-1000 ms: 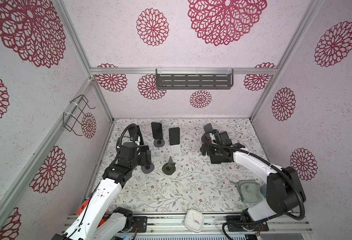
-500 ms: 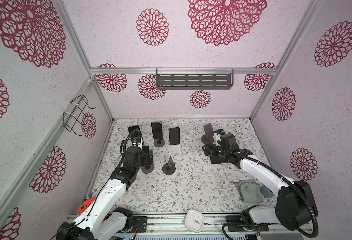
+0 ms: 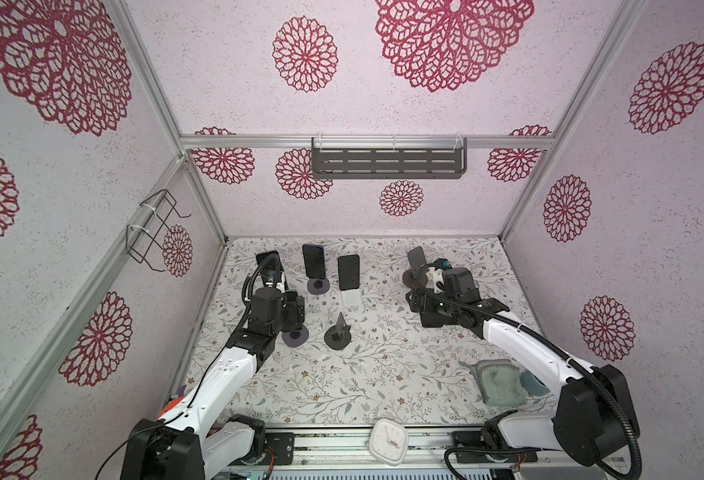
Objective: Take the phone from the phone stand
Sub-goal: 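Raise the right gripper while the left gripper grasps the teal-edged phone, then lift the teal-edged phone with the left gripper while the right gripper approaches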
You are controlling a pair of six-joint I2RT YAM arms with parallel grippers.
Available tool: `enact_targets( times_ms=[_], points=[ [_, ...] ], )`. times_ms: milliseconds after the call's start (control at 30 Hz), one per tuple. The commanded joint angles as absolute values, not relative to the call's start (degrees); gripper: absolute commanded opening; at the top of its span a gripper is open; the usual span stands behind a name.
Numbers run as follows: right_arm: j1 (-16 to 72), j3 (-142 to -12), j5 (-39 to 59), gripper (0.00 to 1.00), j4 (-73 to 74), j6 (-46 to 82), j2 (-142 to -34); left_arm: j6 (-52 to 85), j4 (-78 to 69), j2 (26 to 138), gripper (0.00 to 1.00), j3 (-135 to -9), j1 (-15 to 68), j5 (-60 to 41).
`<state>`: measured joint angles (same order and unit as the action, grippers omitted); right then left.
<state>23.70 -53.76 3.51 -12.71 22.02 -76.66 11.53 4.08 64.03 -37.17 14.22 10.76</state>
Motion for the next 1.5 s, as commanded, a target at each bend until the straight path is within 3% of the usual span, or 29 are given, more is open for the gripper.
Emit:
enact_targets(
  times_ms=[0, 467, 800, 1133, 1300, 1467],
  points=[
    [23.64, -53.37, 4.21, 0.99, -12.26, 21.26, -75.19, 10.52, 1.76, 64.91, 0.87, -37.00, 13.62, 9.98],
    [23.64, -53.26, 3.86, 0.99, -12.83, 20.68, -75.44, 10.63, 3.64, 66.02, 0.69, -38.84, 13.37, 10.23],
    [23.73, -54.46, 6.05, 0.99, -12.71, 18.87, -75.62, 14.11, 11.00, 62.24, 0.67, -43.88, 13.58, 9.15],
    [28.09, -59.41, 14.01, 0.99, -7.90, 11.95, -77.47, 19.37, 27.75, 60.06, 0.64, -57.99, 13.58, 7.30],
    [33.23, -62.84, 23.45, 0.89, -0.29, 11.03, -79.68, 22.93, 36.23, 64.34, 0.60, -68.94, 13.72, -1.91],
    [38.15, -66.42, 26.45, 0.71, 6.27, 14.53, -83.24, 26.22, 35.07, 68.82, 0.59, -72.58, 14.05, -12.91]
  ],
)
